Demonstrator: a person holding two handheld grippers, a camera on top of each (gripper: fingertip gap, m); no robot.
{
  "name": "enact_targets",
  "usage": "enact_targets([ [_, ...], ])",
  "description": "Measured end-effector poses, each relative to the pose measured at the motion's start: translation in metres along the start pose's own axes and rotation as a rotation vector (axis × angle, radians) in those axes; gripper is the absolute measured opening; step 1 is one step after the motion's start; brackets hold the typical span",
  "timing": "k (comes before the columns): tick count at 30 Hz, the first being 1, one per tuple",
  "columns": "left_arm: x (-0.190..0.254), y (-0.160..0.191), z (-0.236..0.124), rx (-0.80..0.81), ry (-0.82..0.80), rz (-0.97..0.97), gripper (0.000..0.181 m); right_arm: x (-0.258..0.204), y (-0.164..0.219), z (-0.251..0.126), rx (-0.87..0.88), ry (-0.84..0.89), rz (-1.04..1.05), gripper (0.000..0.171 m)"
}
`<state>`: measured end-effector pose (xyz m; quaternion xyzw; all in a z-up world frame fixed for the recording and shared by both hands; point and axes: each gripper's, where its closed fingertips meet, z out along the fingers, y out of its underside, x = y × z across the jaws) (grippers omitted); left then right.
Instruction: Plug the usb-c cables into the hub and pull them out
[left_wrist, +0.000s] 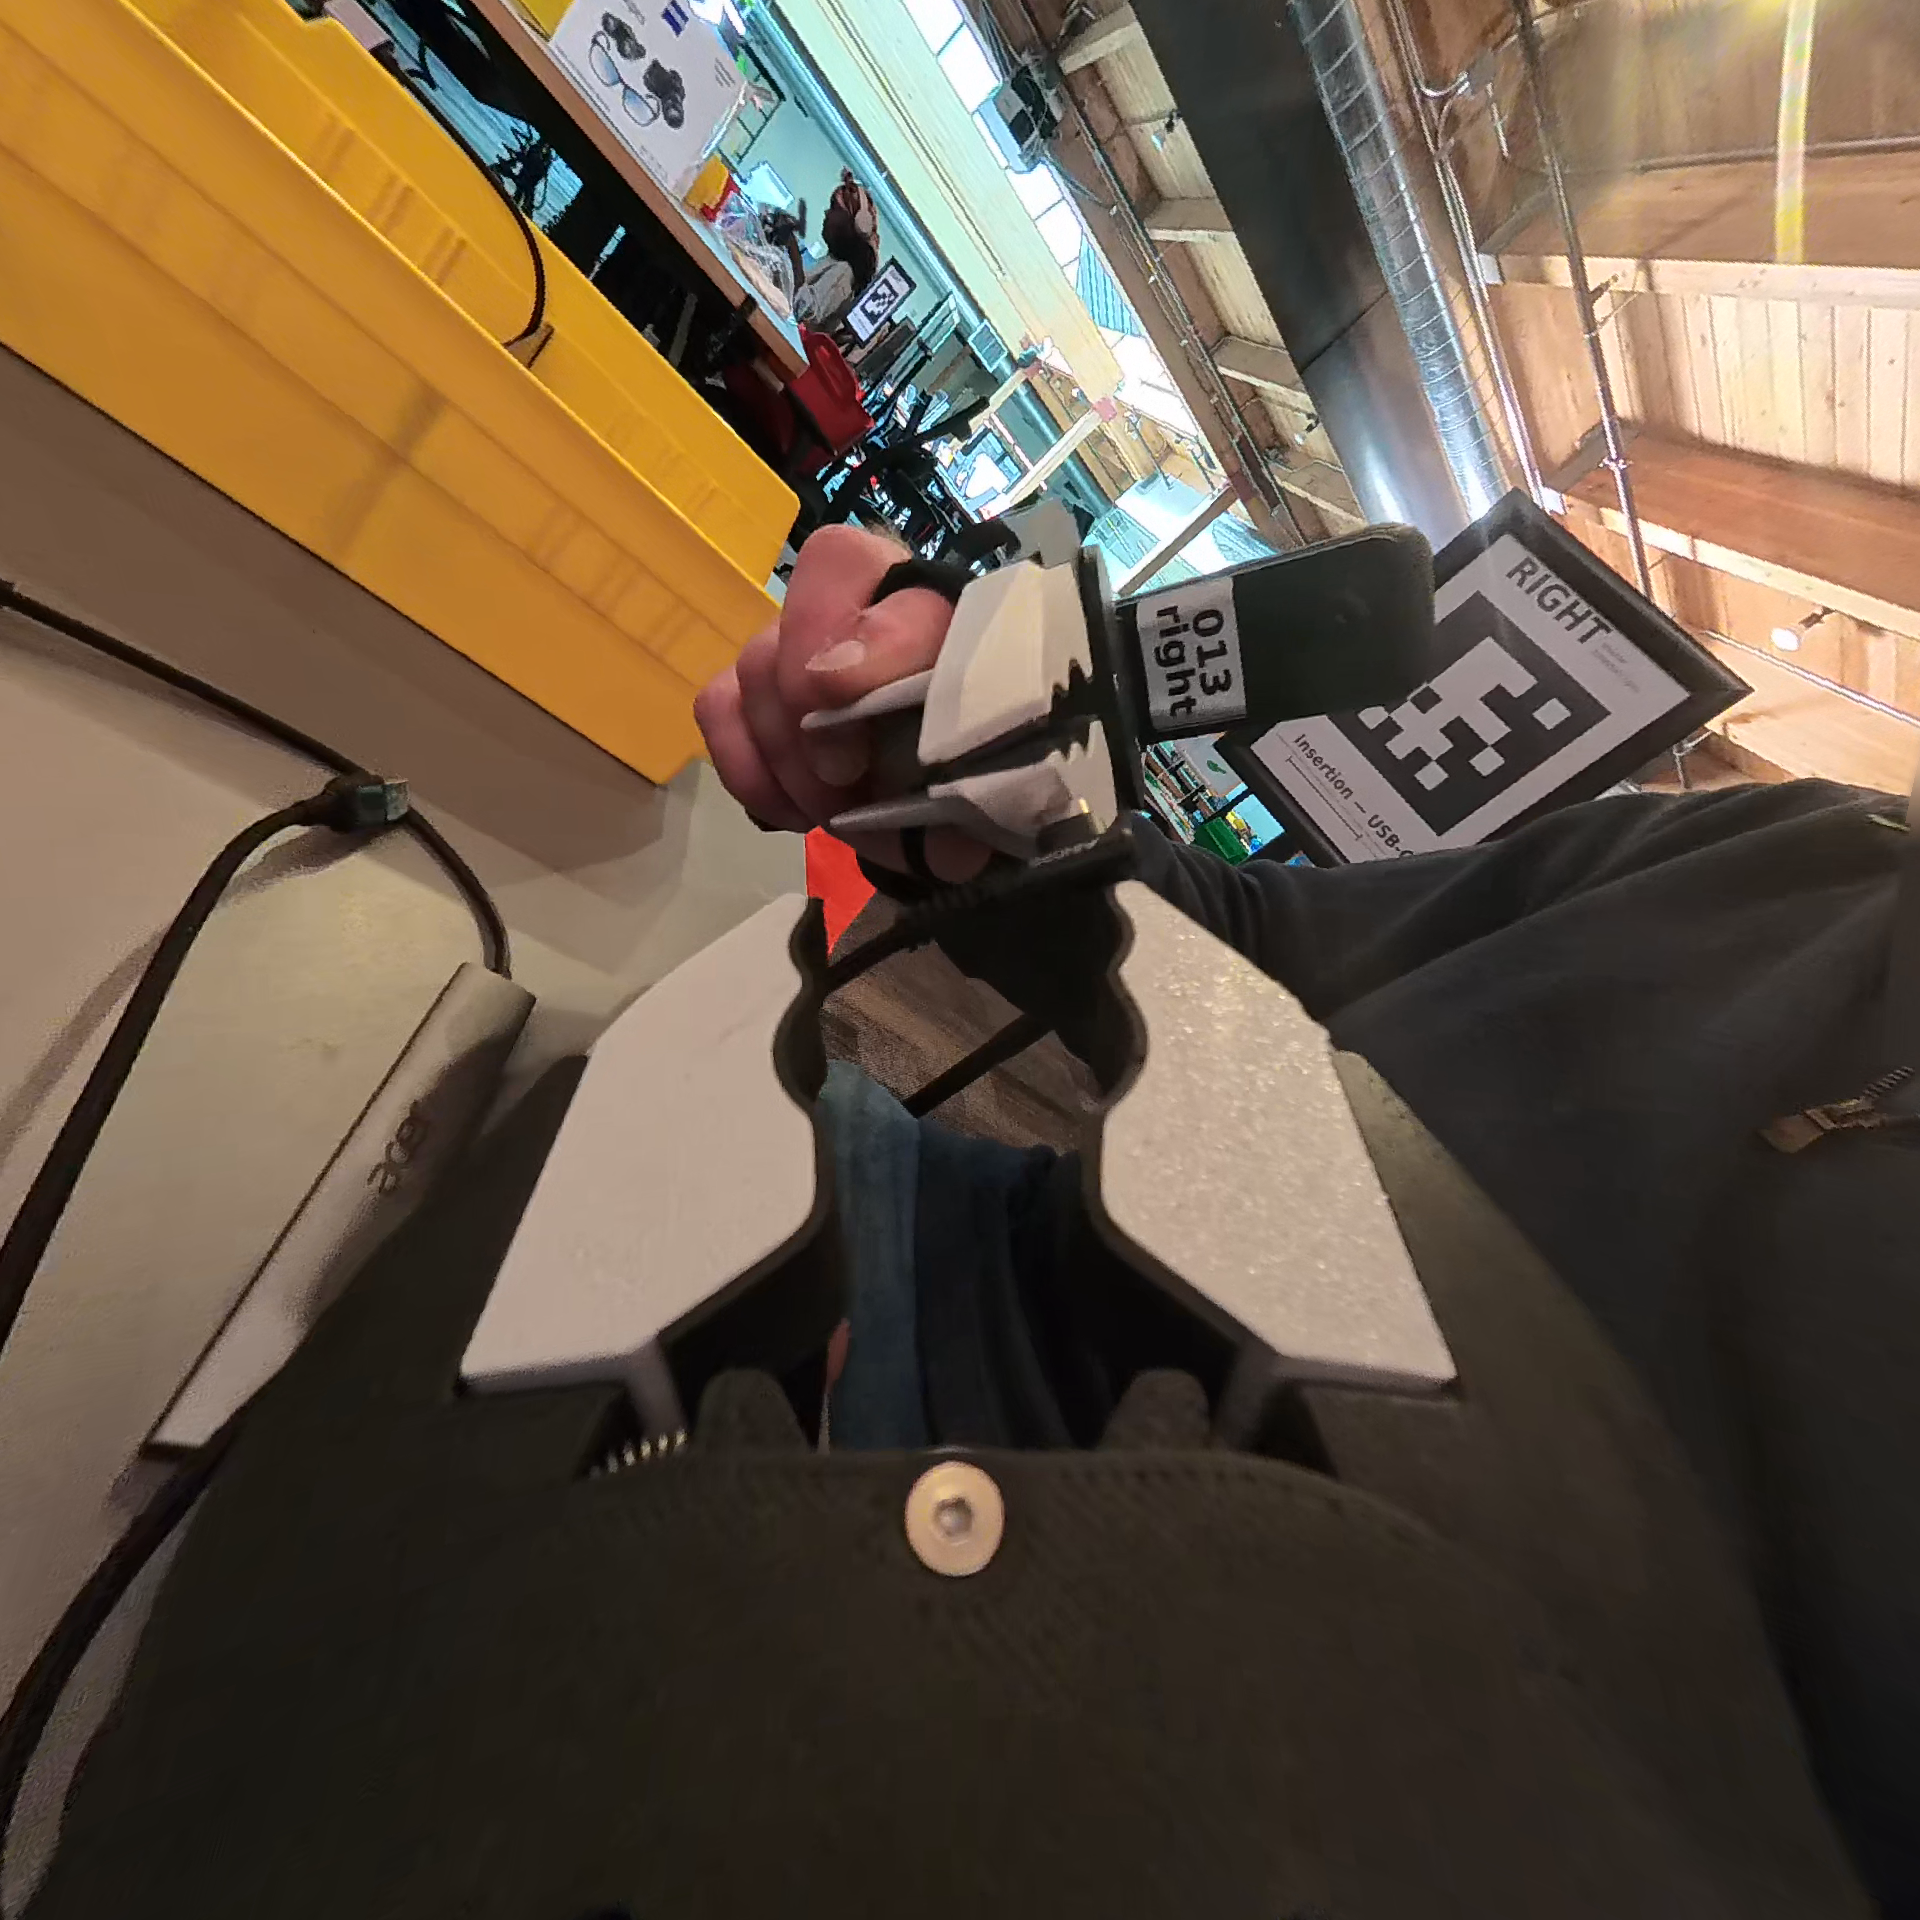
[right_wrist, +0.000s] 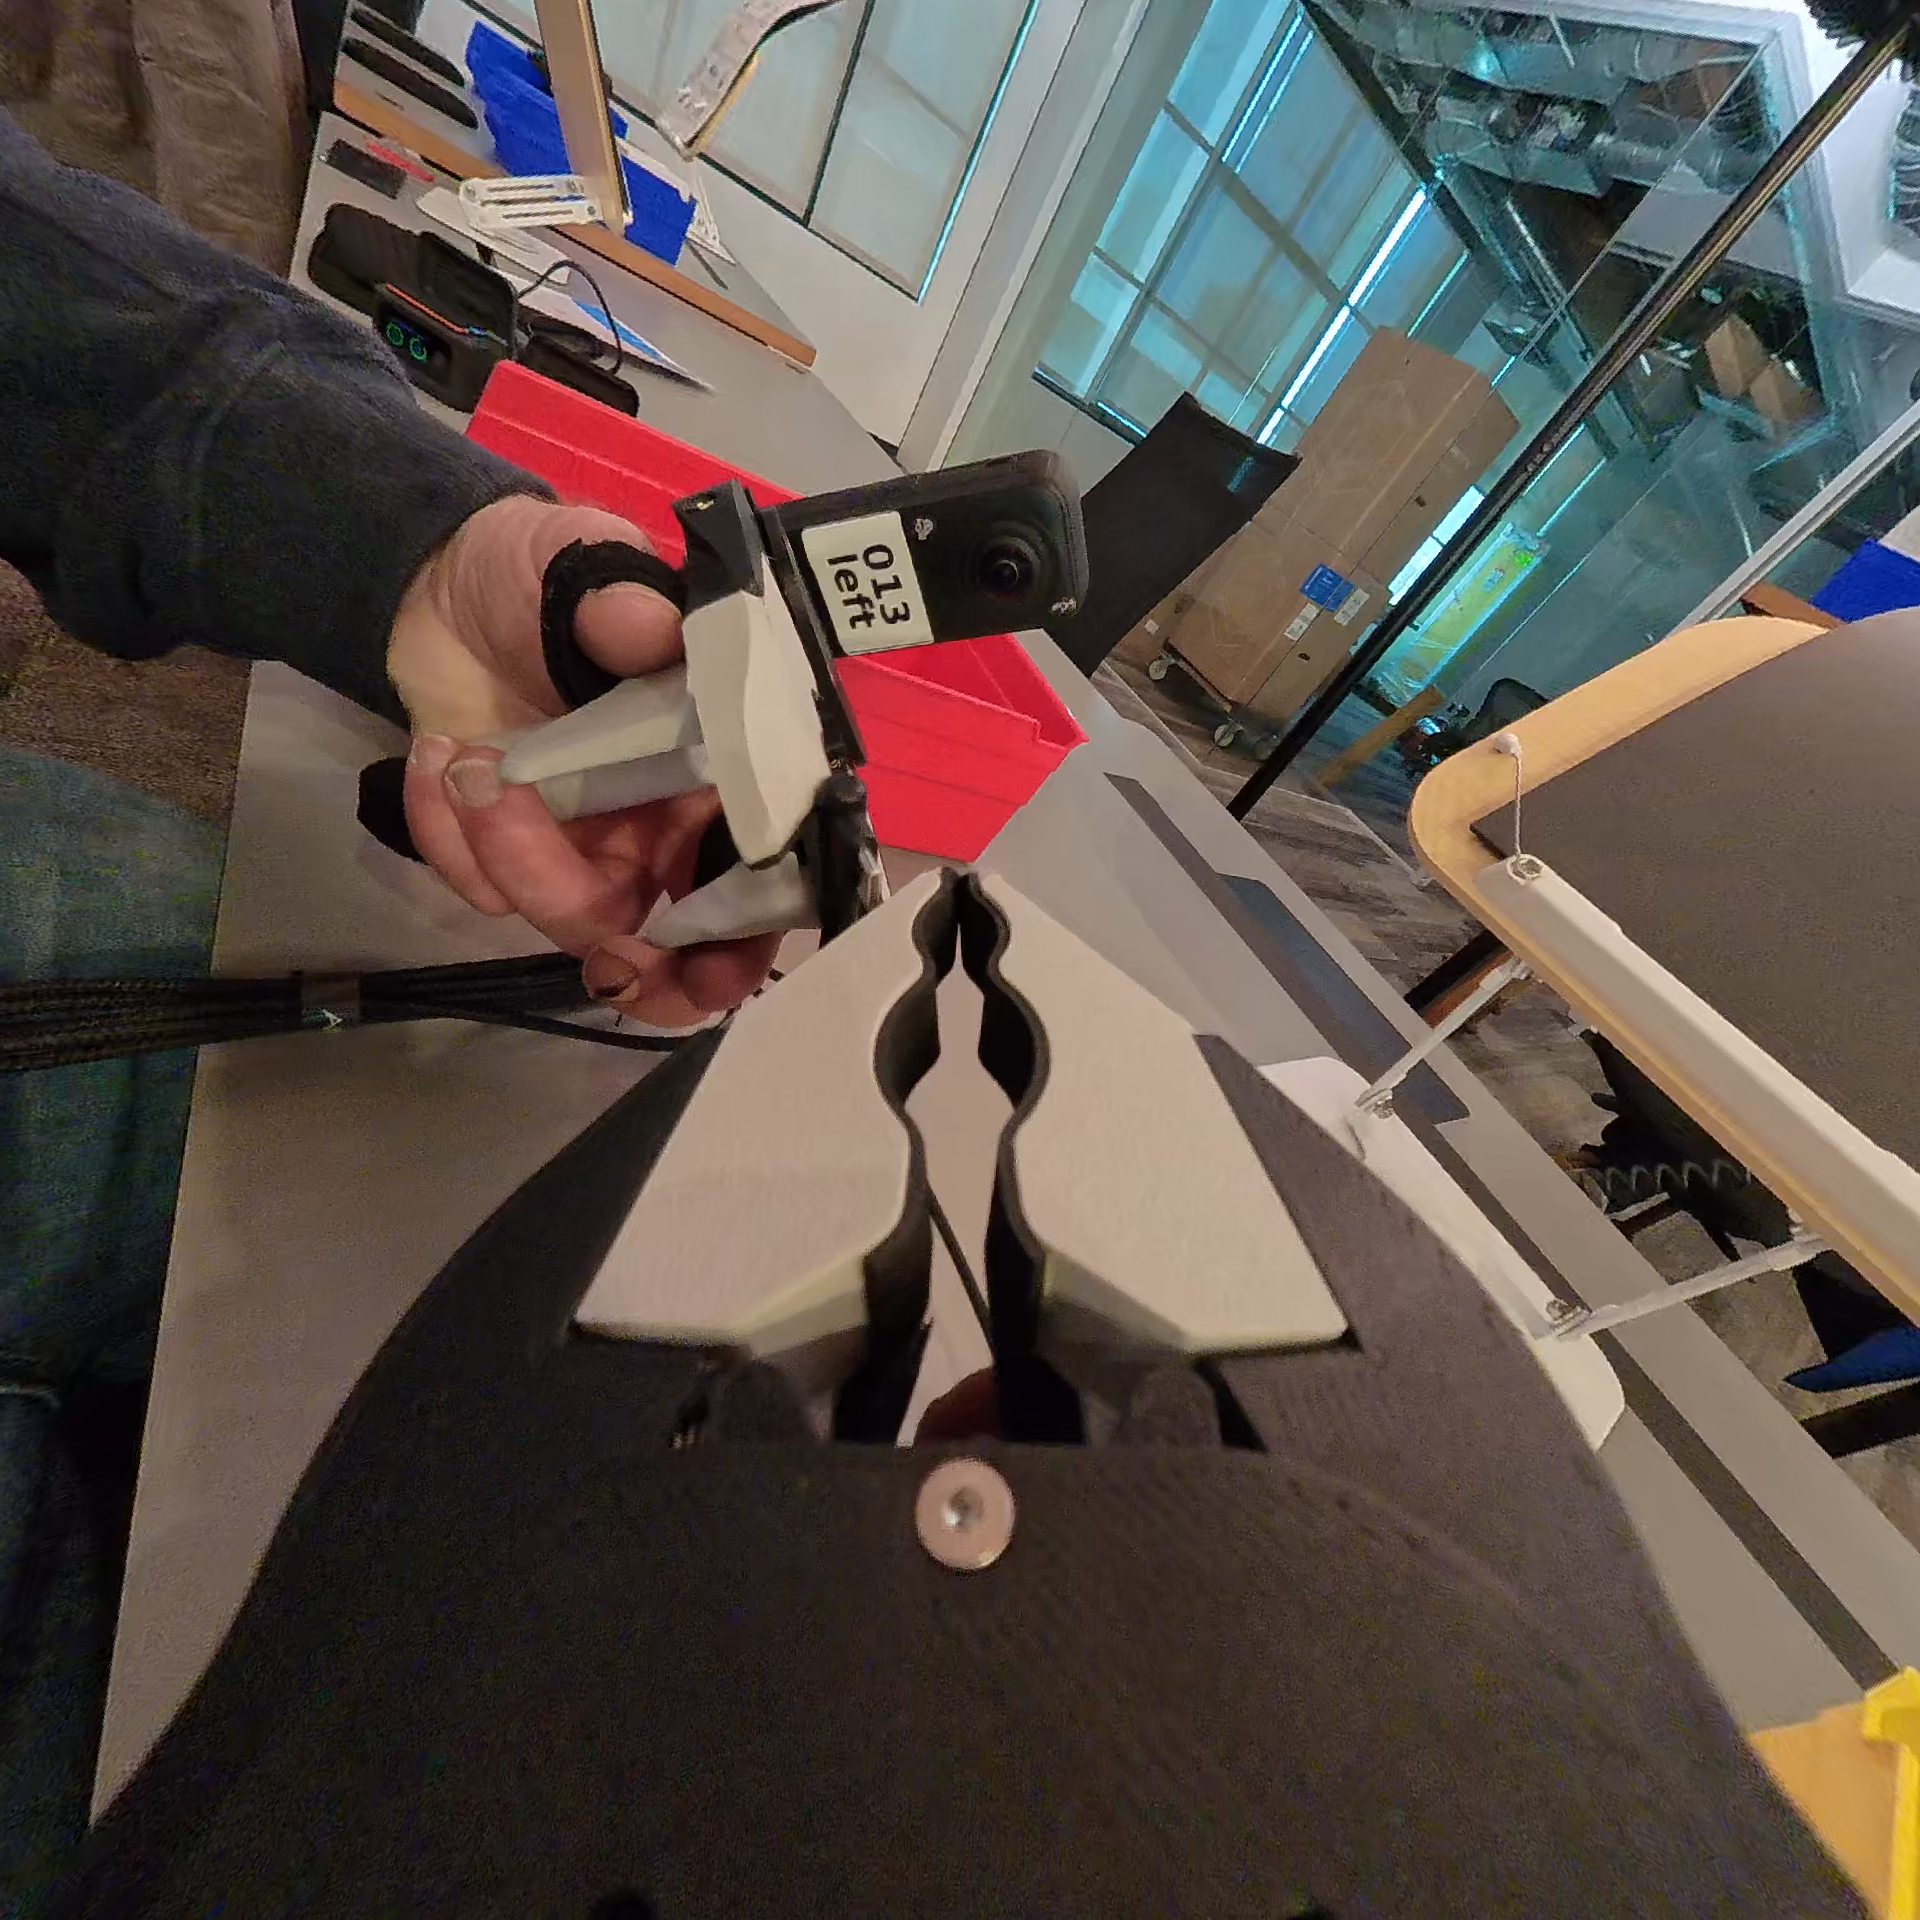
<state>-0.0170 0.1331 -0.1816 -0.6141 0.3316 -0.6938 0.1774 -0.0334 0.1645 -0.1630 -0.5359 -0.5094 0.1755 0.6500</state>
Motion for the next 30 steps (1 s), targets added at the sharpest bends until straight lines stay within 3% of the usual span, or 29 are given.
enact_targets([
  [9,-0.013,-0.007,-0.009,0.048,-0.077,0.045,0.014,0.001,0.004,-0.007,-0.021,-0.054,0.088,0.0],
  [18,-0.018,-0.002,-0.006,-0.005,-0.174,0.183,0.008,-0.002,-0.005,-0.013,0.022,-0.219,0.413,0.024],
  [21,-0.018,0.001,-0.004,-0.039,-0.196,0.237,0.007,-0.006,0.003,-0.01,-0.02,-0.246,0.468,0.013],
  [25,-0.019,0.006,0.0,-0.093,-0.228,0.294,0.007,-0.01,0.006,-0.006,-0.047,-0.248,0.433,0.007],
  [30,-0.013,-0.007,-0.003,-0.021,-0.167,0.2,0.01,-0.004,-0.005,-0.004,-0.016,-0.161,0.27,0.005],
])
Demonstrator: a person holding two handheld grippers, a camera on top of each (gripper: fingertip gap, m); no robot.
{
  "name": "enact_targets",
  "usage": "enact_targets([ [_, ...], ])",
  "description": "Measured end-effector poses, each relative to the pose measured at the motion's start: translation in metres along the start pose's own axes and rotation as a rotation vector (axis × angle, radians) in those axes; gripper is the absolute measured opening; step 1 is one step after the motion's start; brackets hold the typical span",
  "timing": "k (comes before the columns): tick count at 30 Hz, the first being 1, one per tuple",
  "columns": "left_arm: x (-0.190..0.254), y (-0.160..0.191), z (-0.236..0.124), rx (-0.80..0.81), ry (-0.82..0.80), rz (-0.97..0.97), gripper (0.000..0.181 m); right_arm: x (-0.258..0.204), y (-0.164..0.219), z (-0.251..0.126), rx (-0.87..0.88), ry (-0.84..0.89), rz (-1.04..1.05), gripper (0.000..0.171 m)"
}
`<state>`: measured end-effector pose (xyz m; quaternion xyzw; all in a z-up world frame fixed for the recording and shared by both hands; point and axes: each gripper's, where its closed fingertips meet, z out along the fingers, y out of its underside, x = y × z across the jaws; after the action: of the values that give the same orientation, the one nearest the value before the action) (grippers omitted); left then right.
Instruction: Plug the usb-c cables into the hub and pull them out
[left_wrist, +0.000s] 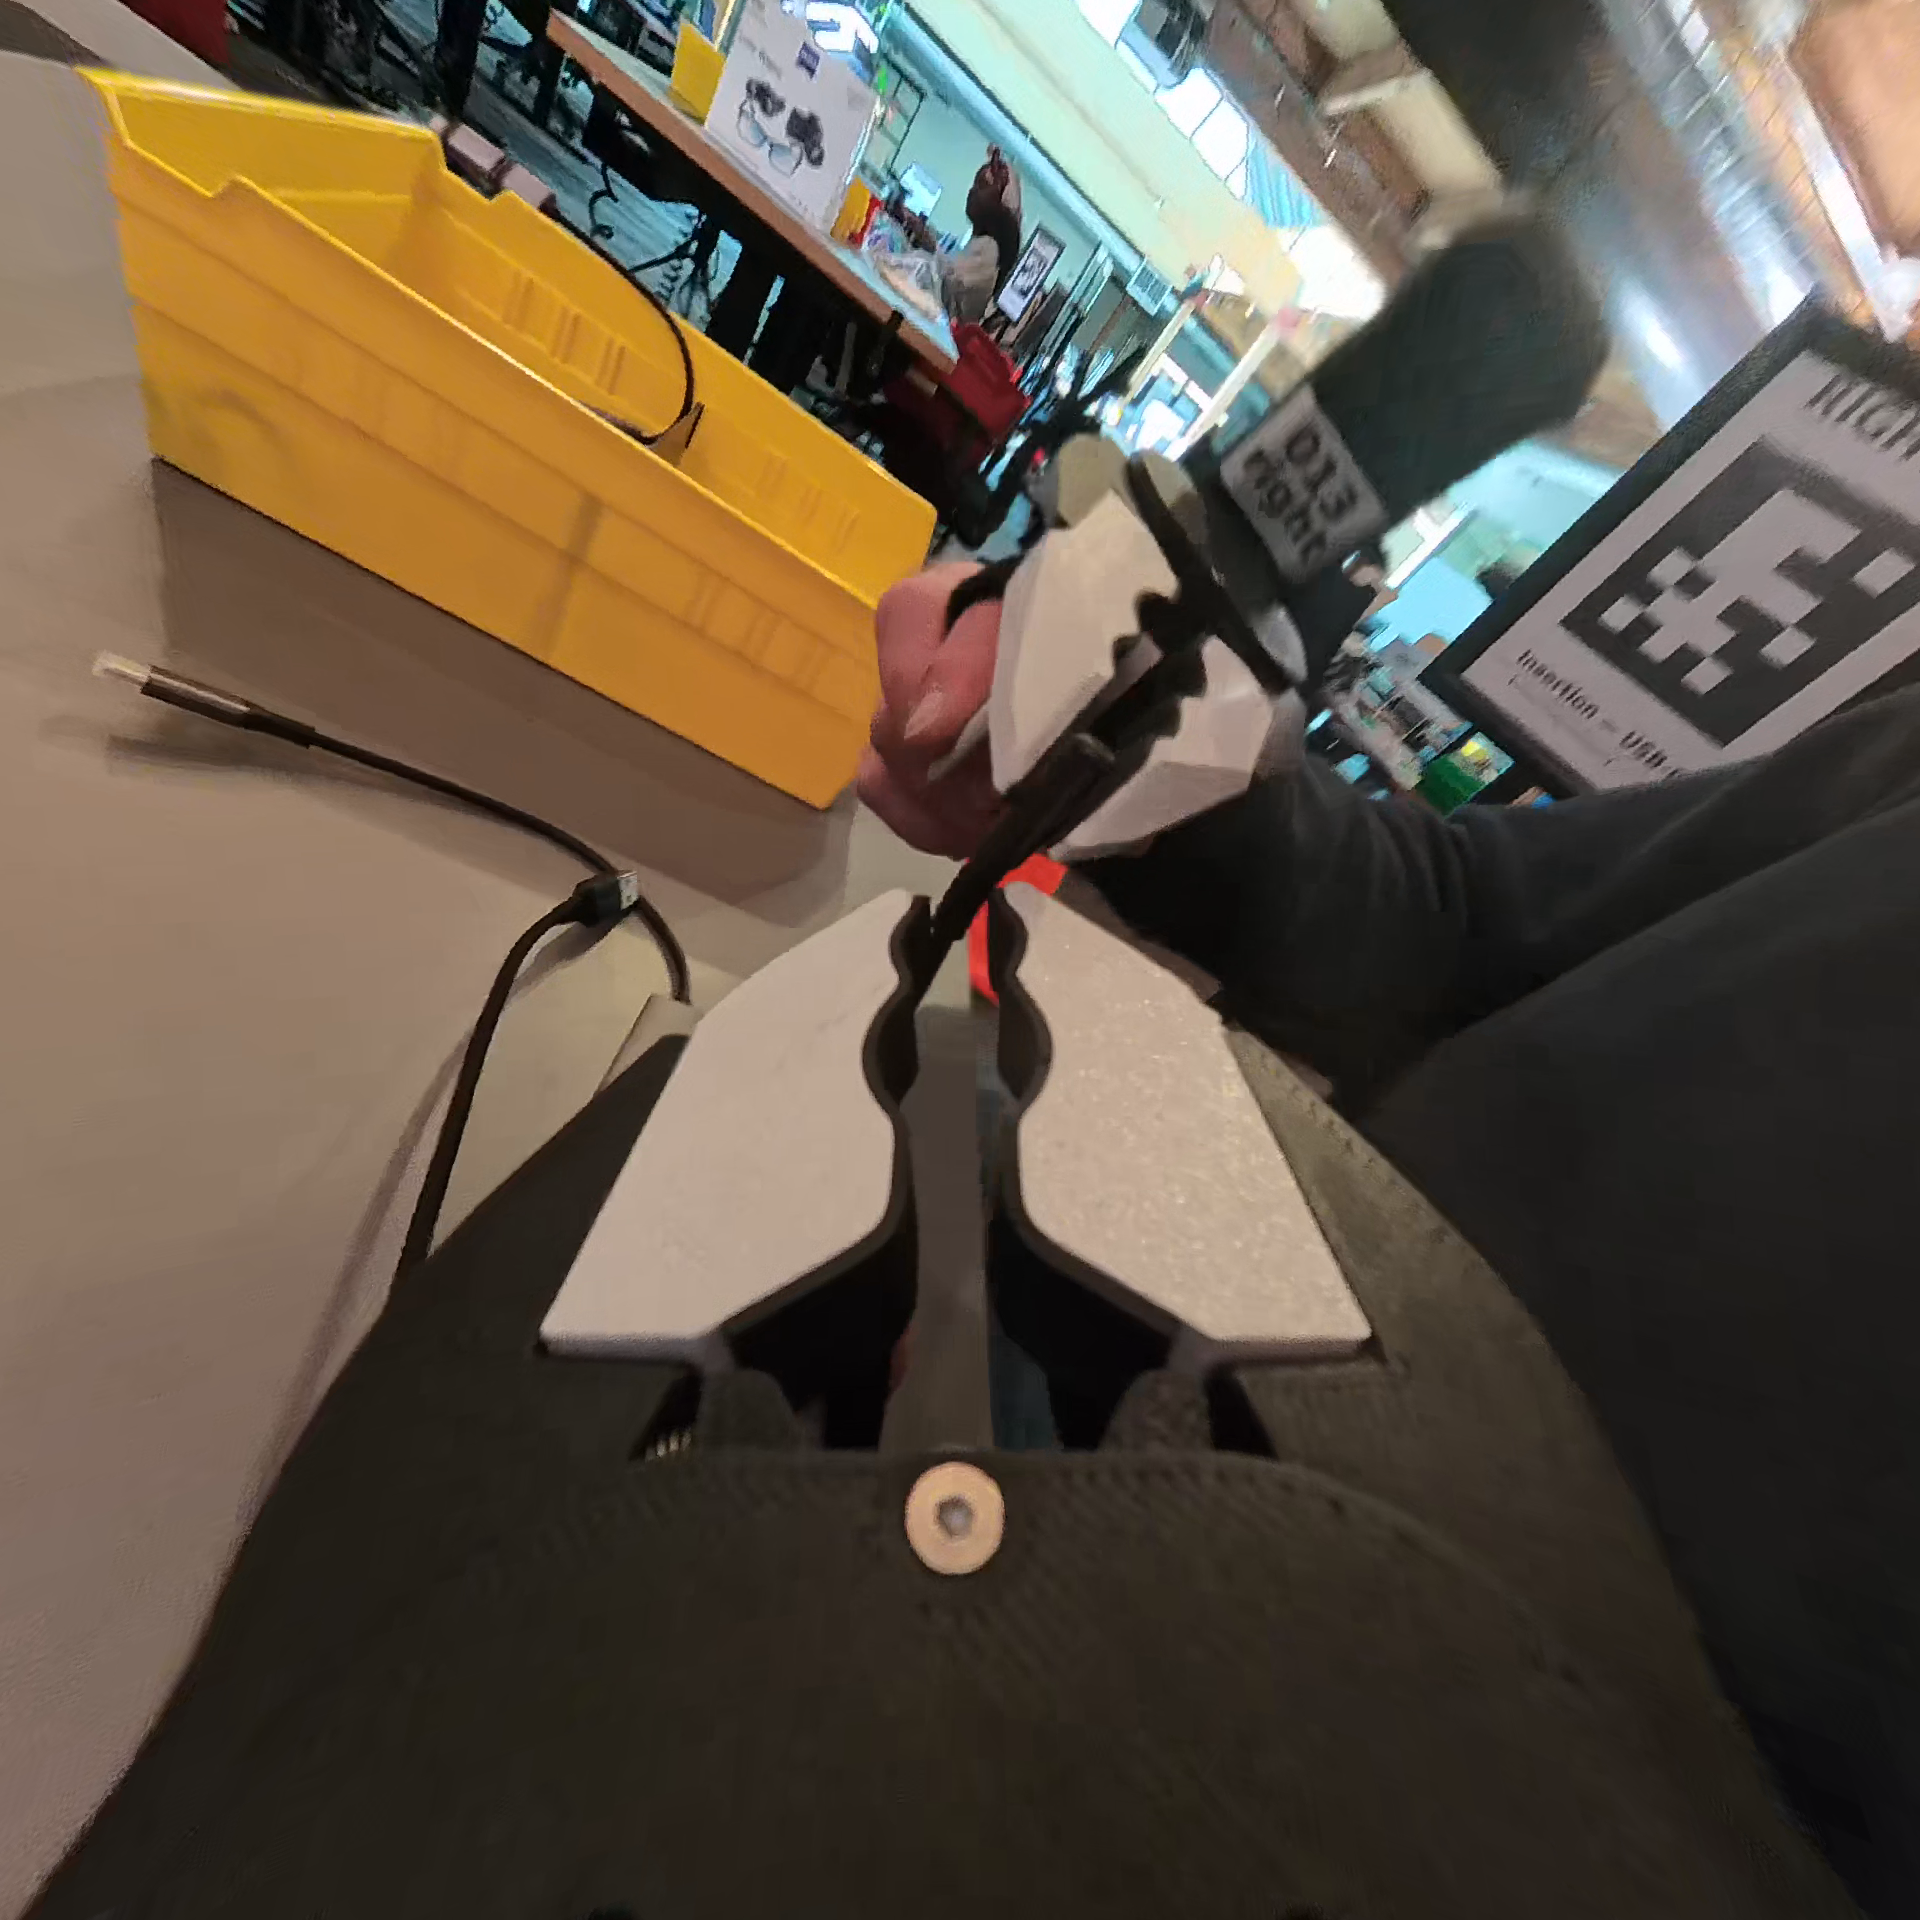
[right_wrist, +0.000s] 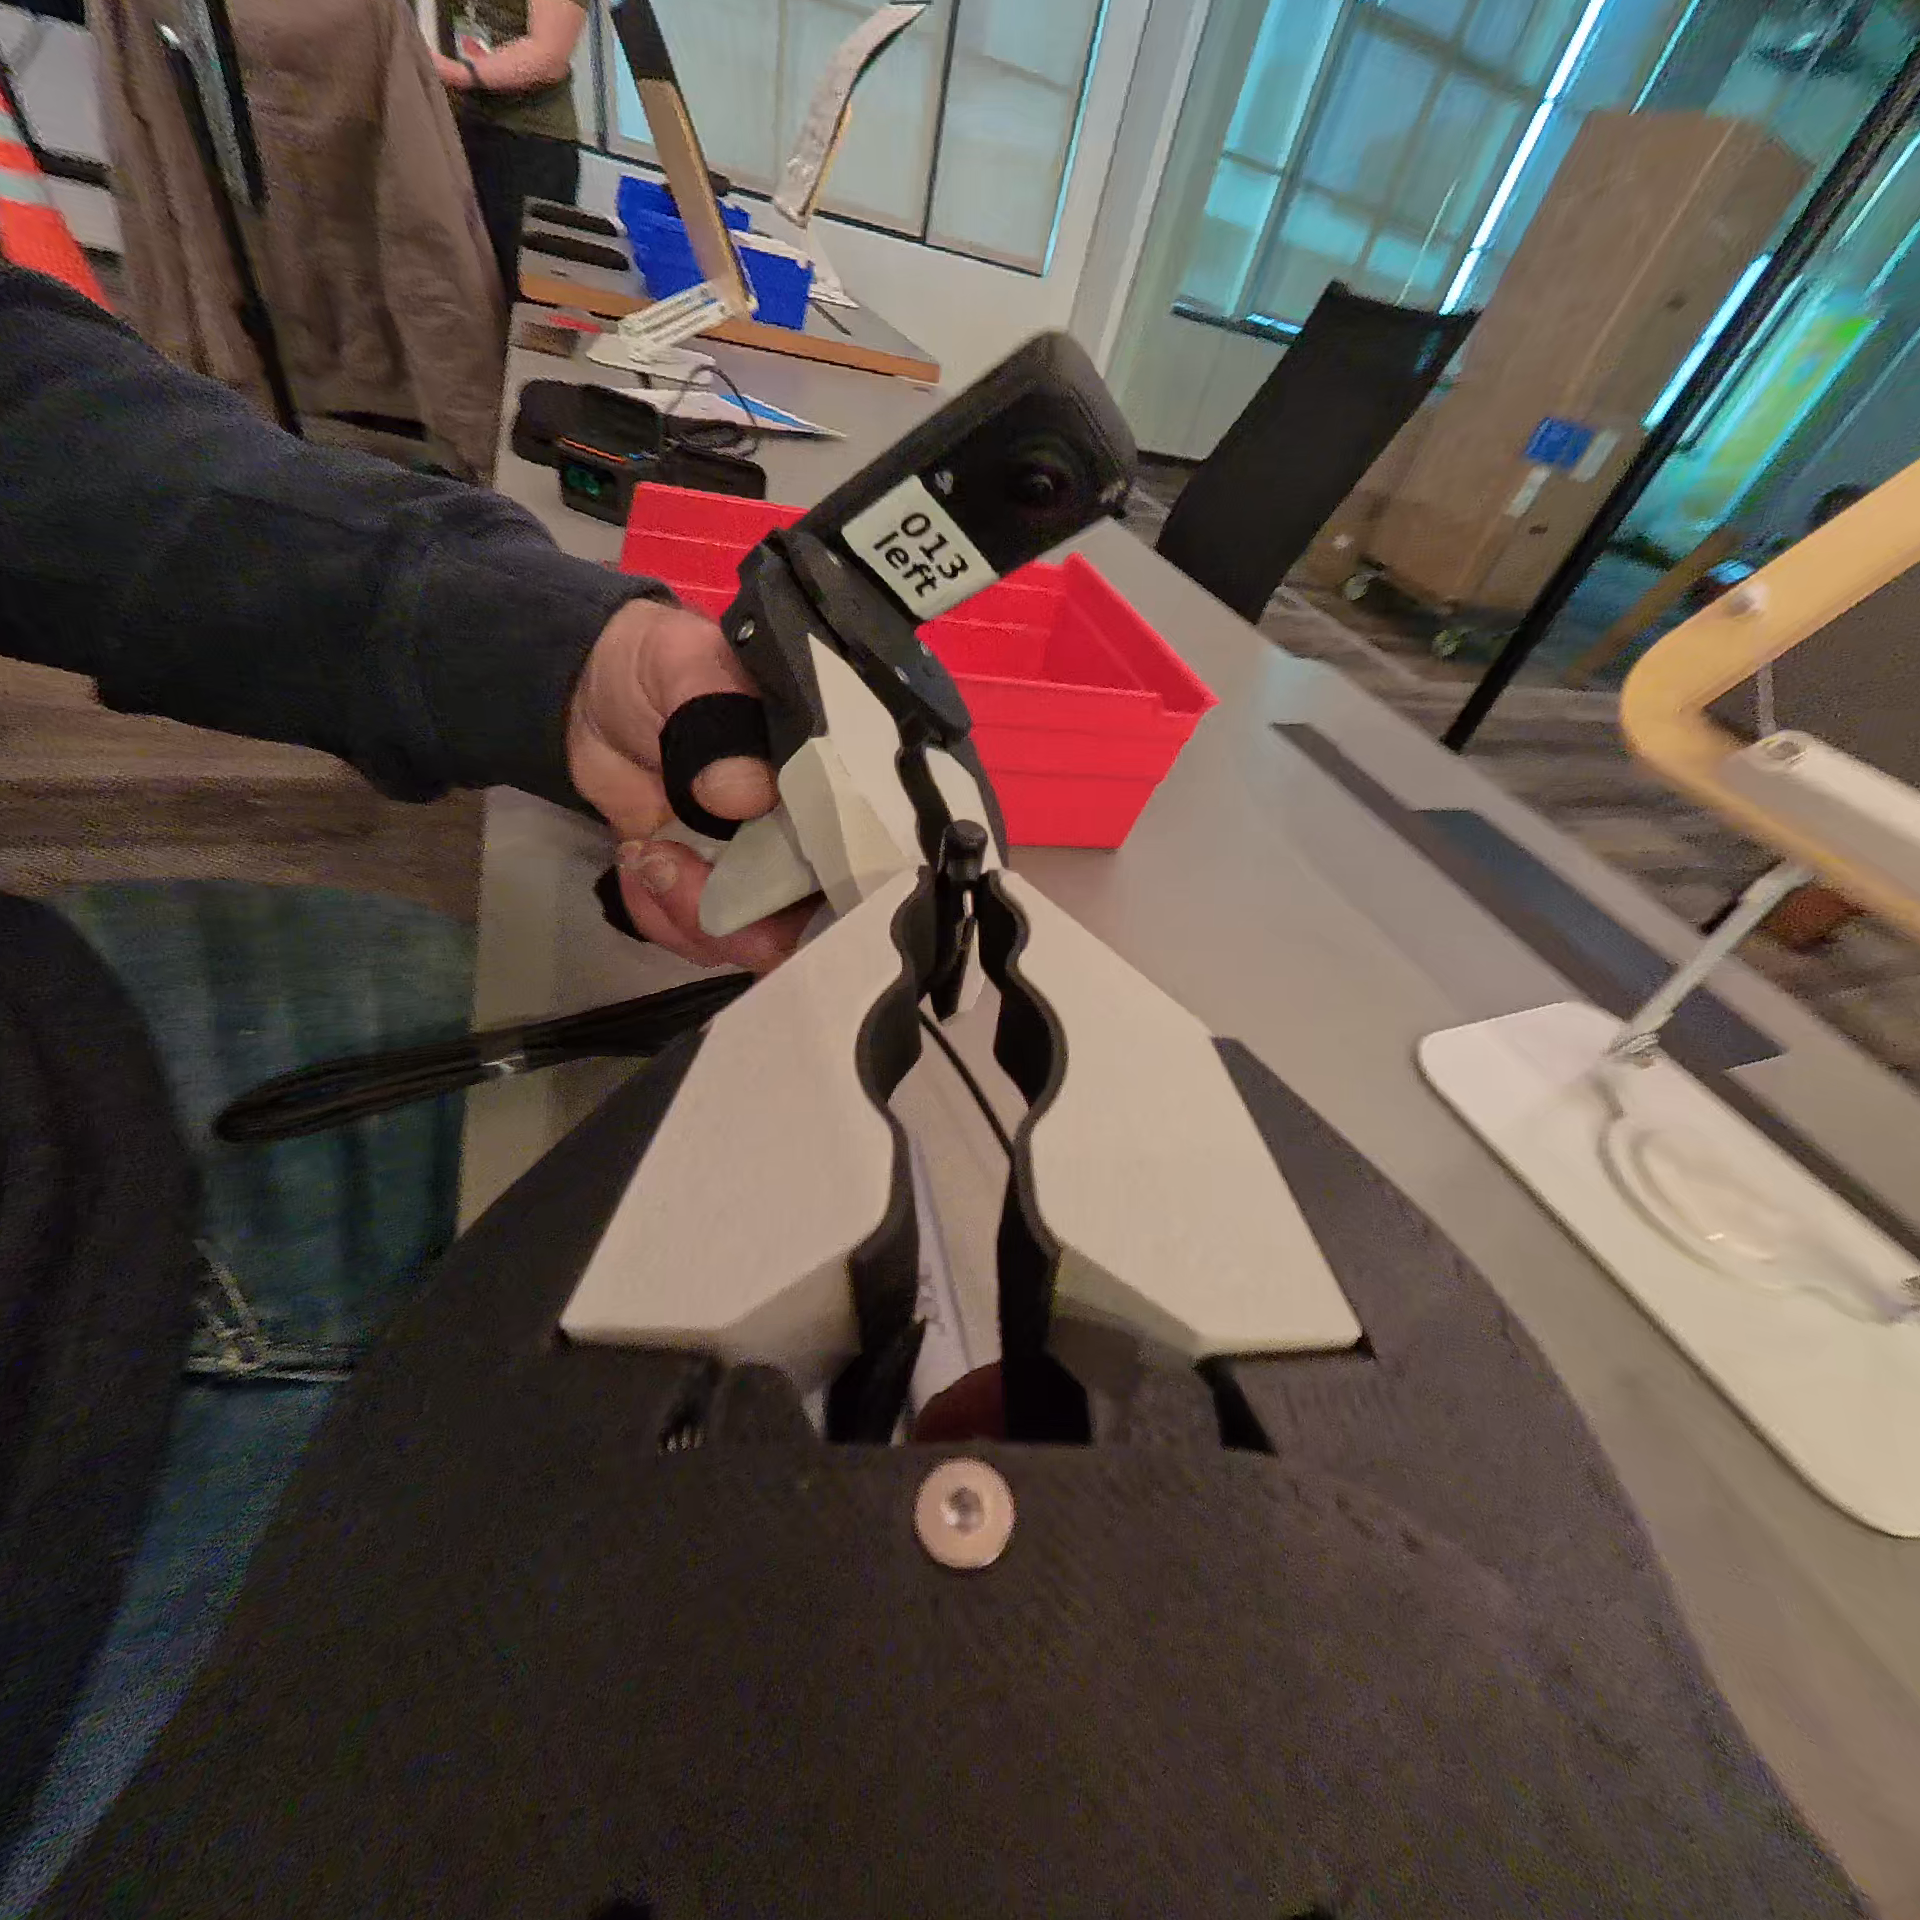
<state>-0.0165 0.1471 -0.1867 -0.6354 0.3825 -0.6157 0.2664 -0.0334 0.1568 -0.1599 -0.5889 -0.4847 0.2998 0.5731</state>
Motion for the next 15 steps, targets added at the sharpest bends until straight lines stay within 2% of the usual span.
enact_targets([
  [4,0.001,-0.008,-0.003,0.062,0.071,-0.081,0.015,0.002,-0.009,0.002,-0.001,0.08,-0.139,0.005],
  [8,0.004,-0.01,-0.005,0.064,0.082,-0.051,0.018,0.005,-0.015,0.002,0.015,0.134,-0.204,0.004],
  [10,0.007,-0.012,-0.006,0.064,0.099,-0.049,0.024,0.006,-0.017,0.002,0.019,0.162,-0.24,0.005],
  [13,0.014,-0.013,-0.007,0.058,0.151,-0.078,0.042,0.009,-0.014,0.003,-0.01,0.205,-0.325,0.005],
  [15,0.012,-0.012,-0.007,0.06,0.155,-0.095,0.045,0.008,-0.011,0.004,-0.047,0.225,-0.421,0.006],
])
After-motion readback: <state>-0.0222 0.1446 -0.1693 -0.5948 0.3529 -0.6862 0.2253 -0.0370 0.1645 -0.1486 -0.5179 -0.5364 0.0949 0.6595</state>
